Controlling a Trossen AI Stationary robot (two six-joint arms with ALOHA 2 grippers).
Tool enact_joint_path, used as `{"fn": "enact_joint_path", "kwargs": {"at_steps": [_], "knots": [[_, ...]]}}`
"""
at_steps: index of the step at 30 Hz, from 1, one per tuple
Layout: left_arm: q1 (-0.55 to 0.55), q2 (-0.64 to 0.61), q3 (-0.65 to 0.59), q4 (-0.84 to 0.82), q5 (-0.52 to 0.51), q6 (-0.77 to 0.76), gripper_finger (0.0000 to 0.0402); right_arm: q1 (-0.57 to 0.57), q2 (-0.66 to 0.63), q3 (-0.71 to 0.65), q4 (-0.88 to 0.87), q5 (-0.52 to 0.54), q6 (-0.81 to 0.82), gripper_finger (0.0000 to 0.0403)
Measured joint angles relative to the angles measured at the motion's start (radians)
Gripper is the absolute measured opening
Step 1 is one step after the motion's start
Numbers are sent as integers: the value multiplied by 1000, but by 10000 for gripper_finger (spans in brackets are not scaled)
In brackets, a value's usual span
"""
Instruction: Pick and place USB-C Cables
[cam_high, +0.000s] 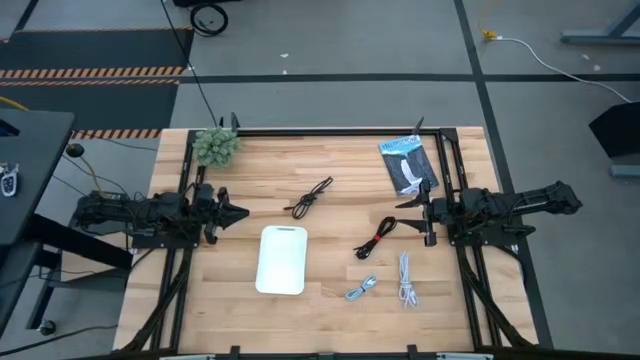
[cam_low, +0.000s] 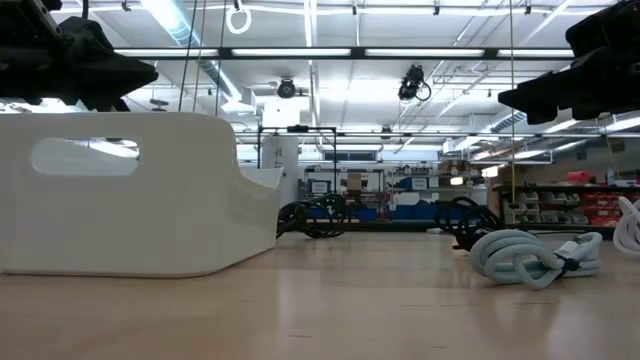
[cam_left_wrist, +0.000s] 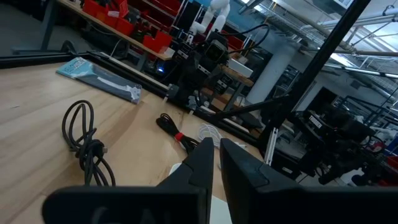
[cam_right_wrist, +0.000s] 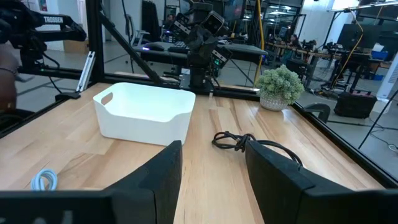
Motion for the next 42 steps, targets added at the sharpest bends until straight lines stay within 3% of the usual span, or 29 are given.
{"fn": "enact_joint_path", "kwargs": {"at_steps": [10, 13, 18, 22, 27, 29, 33, 36, 42], "knots": [[0, 0, 0, 0, 0, 0, 36, -1, 0, 0, 20, 32, -25, 183], [0, 0, 0, 0, 0, 0, 36, -10, 0, 0, 137, 165, -200, 183], [0, 0, 0, 0, 0, 0, 36, -32, 0, 0, 412, 188, -318, 183], [0, 0, 0, 0, 0, 0, 36, -57, 0, 0, 537, 263, -80, 183], [0, 0, 0, 0, 0, 0, 36, -107, 15, 0, 460, 599, 306, 183], [0, 0, 0, 0, 0, 0, 36, -137, 39, 0, 385, 659, 400, 183], [0, 0, 0, 0, 0, 0, 36, -200, 116, 0, 334, 541, 451, 183], [0, 0, 0, 0, 0, 0, 36, -248, 187, 0, 411, 424, 446, 183], [0, 0, 0, 0, 0, 0, 36, -327, 335, 0, 512, 310, 473, 183]]}}
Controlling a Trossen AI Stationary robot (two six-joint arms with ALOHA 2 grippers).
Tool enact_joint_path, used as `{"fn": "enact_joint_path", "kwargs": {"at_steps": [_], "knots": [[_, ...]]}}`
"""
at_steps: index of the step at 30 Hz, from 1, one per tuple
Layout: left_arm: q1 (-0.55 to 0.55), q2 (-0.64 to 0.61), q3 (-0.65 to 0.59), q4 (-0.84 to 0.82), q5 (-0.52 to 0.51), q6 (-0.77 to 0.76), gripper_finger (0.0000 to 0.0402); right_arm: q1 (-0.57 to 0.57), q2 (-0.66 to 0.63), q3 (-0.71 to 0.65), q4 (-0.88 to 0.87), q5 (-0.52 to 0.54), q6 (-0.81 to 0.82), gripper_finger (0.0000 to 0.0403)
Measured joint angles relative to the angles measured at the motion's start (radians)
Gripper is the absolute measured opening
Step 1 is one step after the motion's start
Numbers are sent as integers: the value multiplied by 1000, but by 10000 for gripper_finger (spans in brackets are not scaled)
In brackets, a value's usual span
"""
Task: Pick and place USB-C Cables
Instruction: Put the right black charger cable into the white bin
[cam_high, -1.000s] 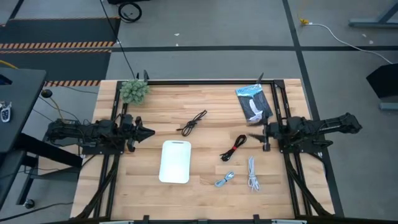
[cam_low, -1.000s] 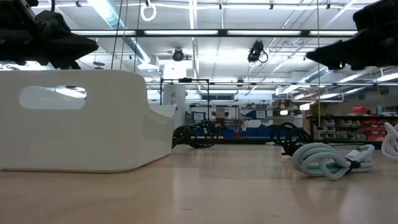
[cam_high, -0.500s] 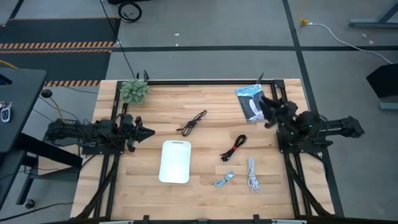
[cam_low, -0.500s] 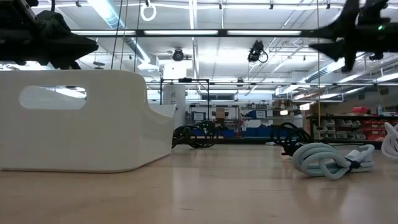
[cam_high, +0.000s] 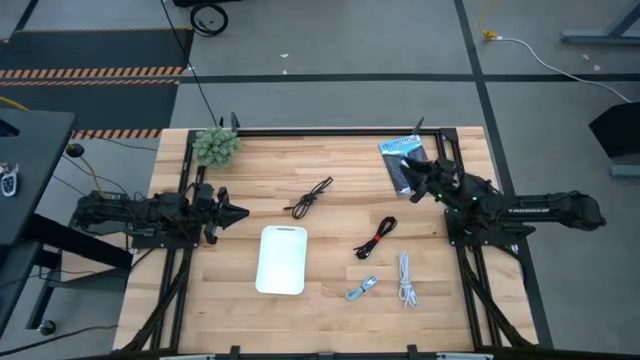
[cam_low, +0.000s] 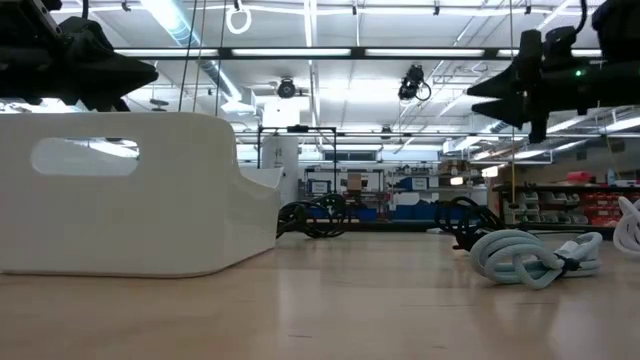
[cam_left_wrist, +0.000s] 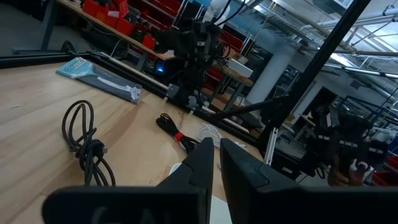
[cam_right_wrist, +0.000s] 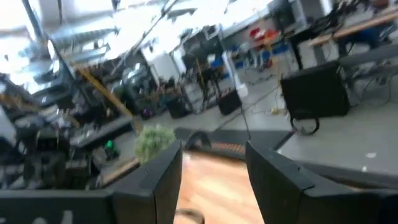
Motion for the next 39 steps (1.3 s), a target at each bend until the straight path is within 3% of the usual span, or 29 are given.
{"fn": "enact_joint_path", "kwargs": {"at_steps": [2, 7, 9, 12, 16, 20, 31, 39], "knots": [[0, 0, 0, 0, 0, 0, 36, -13, 51, 0, -5, -78, 5, 183], [0, 0, 0, 0, 0, 0, 36, -12, 158, 24, -15, -435, 4, 183], [0, 0, 0, 0, 0, 0, 36, 10, 201, 59, -56, -518, -1, 183], [0, 0, 0, 0, 0, 0, 36, 63, 269, 145, -249, -512, -32, 183], [0, 0, 0, 0, 0, 0, 36, 146, 387, 298, -564, -404, -106, 183], [0, 0, 0, 0, 0, 0, 36, 216, 526, 433, -764, -353, -158, 183], [0, 0, 0, 0, 0, 0, 36, 308, 783, 562, -842, -392, -333, 186], [0, 0, 0, 0, 0, 0, 36, 346, 919, 686, -998, -384, -425, 231]]}}
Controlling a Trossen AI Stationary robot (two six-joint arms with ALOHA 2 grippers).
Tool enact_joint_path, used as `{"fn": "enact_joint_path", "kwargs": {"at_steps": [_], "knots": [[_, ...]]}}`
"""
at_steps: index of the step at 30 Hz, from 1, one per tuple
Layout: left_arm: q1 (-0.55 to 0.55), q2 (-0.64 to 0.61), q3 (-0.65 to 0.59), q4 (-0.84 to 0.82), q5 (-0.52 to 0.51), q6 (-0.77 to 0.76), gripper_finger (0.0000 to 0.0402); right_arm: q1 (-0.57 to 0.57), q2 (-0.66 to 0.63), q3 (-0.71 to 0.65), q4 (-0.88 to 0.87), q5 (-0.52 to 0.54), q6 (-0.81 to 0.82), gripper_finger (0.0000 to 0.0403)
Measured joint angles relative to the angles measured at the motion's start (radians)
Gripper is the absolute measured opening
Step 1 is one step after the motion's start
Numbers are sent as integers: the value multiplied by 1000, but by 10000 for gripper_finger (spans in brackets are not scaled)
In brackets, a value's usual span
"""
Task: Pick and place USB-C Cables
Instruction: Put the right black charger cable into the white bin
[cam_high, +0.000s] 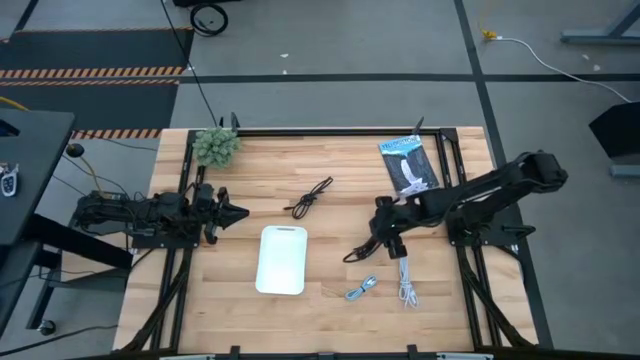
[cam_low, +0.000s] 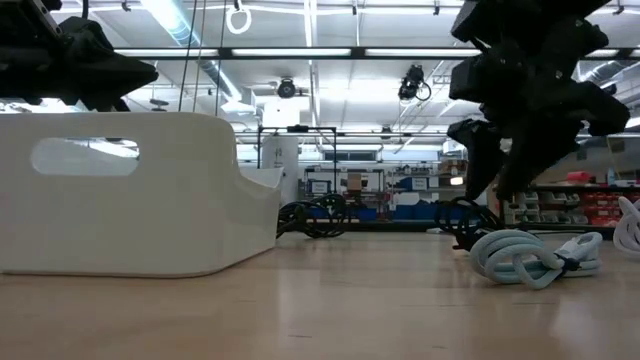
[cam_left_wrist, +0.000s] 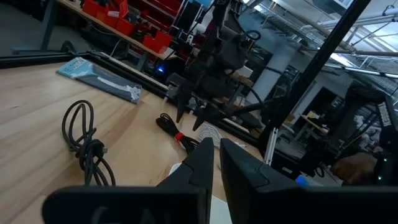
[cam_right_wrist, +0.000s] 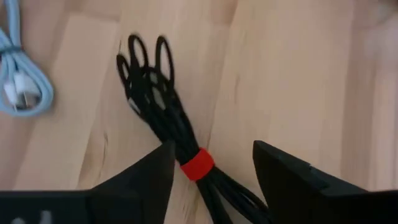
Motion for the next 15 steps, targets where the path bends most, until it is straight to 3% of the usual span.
{"fn": "enact_joint_path", "kwargs": {"at_steps": [8, 15], "knots": [[0, 0, 0, 0, 0, 0, 36, 17, 127, 59, -68, -25, -125, 270], [0, 0, 0, 0, 0, 0, 36, 20, 227, 115, -106, -1, -172, 218]]}}
